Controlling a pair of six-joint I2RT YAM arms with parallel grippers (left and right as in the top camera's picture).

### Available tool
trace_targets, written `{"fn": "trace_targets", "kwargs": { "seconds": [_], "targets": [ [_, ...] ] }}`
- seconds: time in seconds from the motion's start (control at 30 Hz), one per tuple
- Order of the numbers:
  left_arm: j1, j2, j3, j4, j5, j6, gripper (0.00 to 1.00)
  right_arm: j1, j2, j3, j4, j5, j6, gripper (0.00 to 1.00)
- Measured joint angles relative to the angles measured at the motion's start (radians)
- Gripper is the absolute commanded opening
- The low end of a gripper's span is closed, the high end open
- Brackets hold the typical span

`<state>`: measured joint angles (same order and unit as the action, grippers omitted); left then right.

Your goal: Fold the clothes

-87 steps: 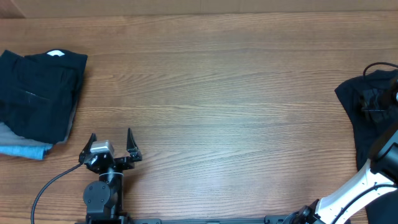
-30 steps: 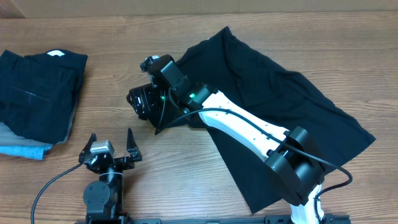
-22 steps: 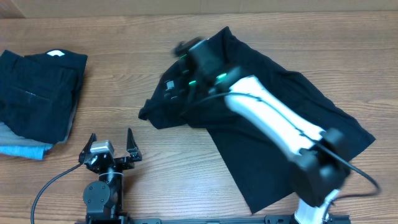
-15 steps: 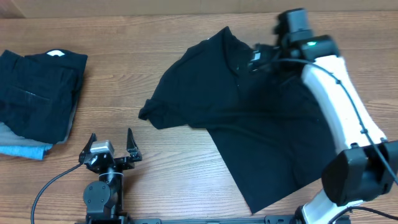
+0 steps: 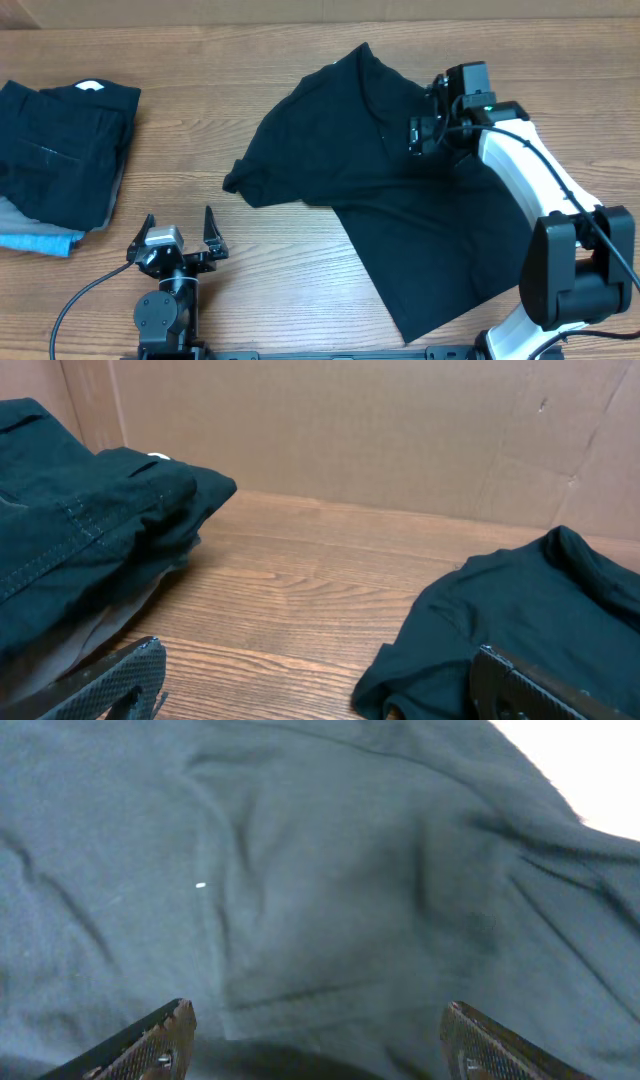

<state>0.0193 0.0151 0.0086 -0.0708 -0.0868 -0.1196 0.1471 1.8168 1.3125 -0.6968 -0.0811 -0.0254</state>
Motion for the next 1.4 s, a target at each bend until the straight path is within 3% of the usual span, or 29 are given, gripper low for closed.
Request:
{"fn": "trace_targets", "kwargs": {
  "seconds": [0.17,0.43,0.6,0.7,0.87,1.03,1.2,1.4],
  "targets": [
    [0.000,0.000,0.000,0.000,0.000,0.000,1.00,0.050,0.000,-0.065,0.080,-0.001,-0.085,0.78],
    [0.000,0.000,0.000,0.000,0.000,0.000,1.00,0.066,0.074,-0.072,0.139,-0.016,-0.102,0.75],
    [0.000,0.000,0.000,0.000,0.000,0.000,1.00,0.118,0.139,-0.074,0.177,-0.019,-0.106,0.65],
    [0.000,0.000,0.000,0.000,0.000,0.000,1.00,0.128,0.147,-0.077,0.181,-0.019,-0.106,0.64],
    [0.000,0.000,0.000,0.000,0.000,0.000,1.00,0.128,0.147,-0.077,0.183,0.005,-0.104,0.51],
    [0.000,0.000,0.000,0.000,0.000,0.000,1.00,0.128,0.150,-0.077,0.169,0.008,-0.106,0.50],
    [0.000,0.000,0.000,0.000,0.000,0.000,1.00,0.127,0.165,-0.077,0.172,0.016,-0.104,0.11],
    [0.000,0.000,0.000,0.000,0.000,0.000,1.00,0.127,0.167,-0.035,0.115,0.018,-0.105,0.04]
  ]
}}
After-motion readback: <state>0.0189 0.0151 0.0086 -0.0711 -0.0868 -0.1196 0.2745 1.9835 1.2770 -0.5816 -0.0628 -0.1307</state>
